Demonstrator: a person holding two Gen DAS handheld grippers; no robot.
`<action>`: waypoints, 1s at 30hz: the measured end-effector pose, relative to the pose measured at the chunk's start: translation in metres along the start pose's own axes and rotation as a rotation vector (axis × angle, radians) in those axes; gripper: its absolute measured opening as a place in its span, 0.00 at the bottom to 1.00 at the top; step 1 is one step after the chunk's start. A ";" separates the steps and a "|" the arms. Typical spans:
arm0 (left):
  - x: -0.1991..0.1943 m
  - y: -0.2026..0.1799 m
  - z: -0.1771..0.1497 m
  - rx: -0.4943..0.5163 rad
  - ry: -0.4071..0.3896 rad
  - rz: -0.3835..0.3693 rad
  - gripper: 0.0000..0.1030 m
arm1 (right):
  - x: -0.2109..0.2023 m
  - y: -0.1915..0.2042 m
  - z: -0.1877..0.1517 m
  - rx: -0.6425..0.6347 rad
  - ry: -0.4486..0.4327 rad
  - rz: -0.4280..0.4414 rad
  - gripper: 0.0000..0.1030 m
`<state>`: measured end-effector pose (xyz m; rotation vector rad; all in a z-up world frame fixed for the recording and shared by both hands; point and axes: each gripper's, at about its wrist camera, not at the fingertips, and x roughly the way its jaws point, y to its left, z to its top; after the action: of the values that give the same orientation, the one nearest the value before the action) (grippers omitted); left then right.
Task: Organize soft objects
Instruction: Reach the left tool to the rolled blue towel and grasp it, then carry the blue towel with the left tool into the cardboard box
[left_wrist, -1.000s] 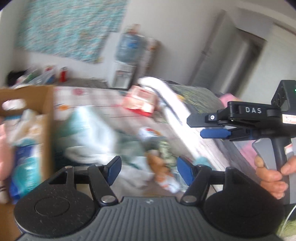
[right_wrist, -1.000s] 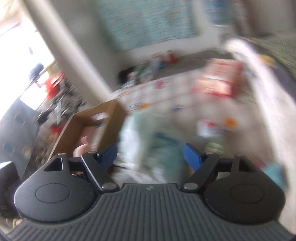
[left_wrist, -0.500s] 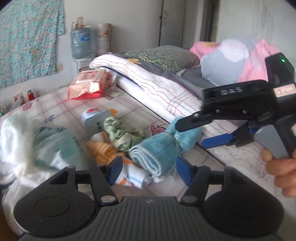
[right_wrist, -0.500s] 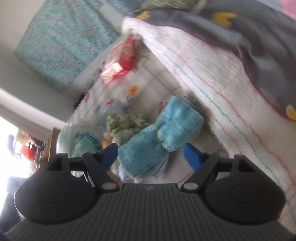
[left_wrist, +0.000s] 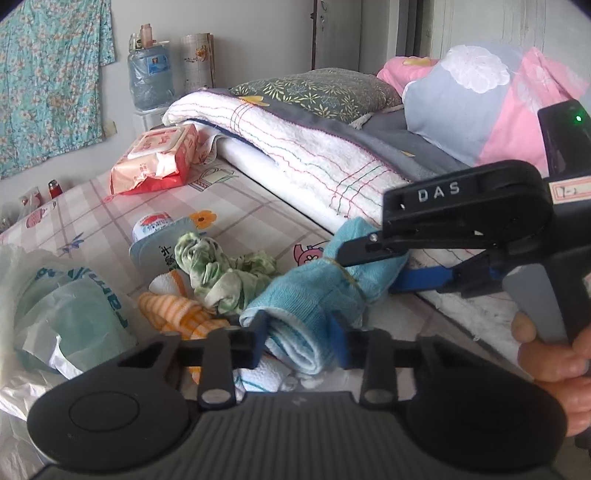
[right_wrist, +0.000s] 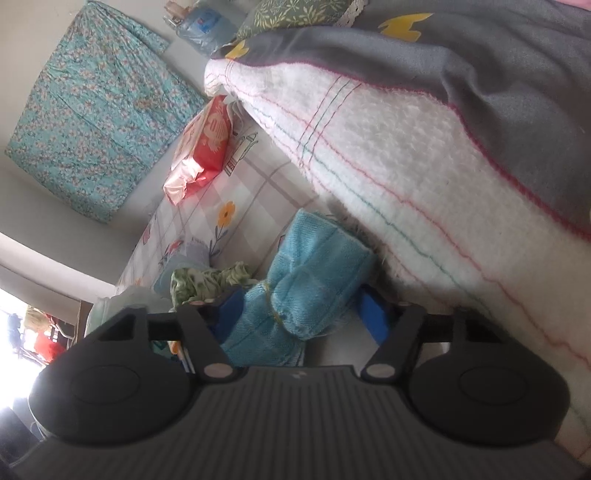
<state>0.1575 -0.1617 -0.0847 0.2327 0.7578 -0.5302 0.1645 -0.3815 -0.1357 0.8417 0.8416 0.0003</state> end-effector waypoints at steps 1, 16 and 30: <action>0.000 0.001 0.000 -0.005 0.000 -0.007 0.24 | 0.001 -0.001 0.000 -0.002 -0.004 -0.004 0.45; -0.049 -0.003 -0.001 -0.067 -0.117 -0.100 0.08 | -0.031 0.007 0.001 -0.054 -0.052 0.065 0.13; -0.182 0.066 -0.008 -0.184 -0.389 0.082 0.08 | -0.076 0.160 -0.013 -0.377 -0.063 0.279 0.12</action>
<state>0.0784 -0.0348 0.0384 -0.0125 0.4126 -0.4080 0.1543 -0.2871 0.0145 0.5926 0.6327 0.3661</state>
